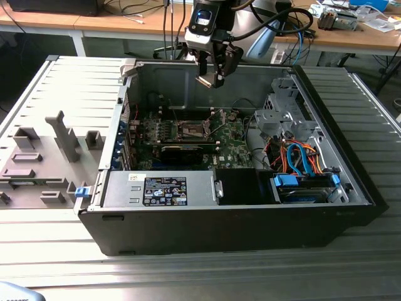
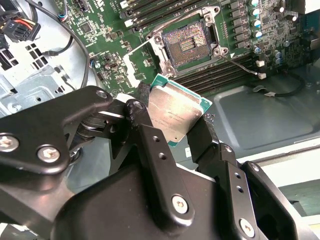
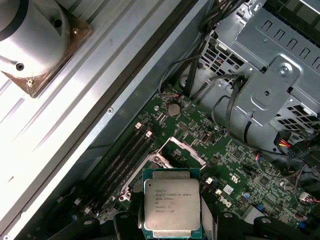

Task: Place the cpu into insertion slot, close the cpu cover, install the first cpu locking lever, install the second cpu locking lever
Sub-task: 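Place the cpu into insertion slot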

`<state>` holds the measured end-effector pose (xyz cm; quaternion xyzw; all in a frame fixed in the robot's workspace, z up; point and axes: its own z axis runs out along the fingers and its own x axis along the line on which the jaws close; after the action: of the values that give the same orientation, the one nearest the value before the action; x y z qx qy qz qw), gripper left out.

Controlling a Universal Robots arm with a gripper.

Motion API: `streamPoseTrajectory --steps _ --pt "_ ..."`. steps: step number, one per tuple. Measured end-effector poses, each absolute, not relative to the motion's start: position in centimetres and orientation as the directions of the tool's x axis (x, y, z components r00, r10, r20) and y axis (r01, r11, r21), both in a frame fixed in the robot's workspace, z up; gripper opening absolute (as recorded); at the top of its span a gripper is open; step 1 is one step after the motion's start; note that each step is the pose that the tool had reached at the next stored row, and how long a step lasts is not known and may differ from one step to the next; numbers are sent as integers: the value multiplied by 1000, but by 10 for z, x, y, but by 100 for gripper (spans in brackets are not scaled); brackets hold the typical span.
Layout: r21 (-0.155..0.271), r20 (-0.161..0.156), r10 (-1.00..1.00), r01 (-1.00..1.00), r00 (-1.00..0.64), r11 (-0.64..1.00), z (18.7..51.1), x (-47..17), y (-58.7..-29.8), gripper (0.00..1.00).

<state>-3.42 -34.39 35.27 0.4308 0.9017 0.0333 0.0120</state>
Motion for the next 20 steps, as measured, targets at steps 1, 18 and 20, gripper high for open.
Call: streamPoseTrajectory --steps 1,18,20 --pt "70 7 778 776 -628 626 353 -34 -344 55" --pt "70 6 784 782 -621 619 353 -34 -344 55" --pt "70 6 785 783 -620 618 353 -34 -344 55"
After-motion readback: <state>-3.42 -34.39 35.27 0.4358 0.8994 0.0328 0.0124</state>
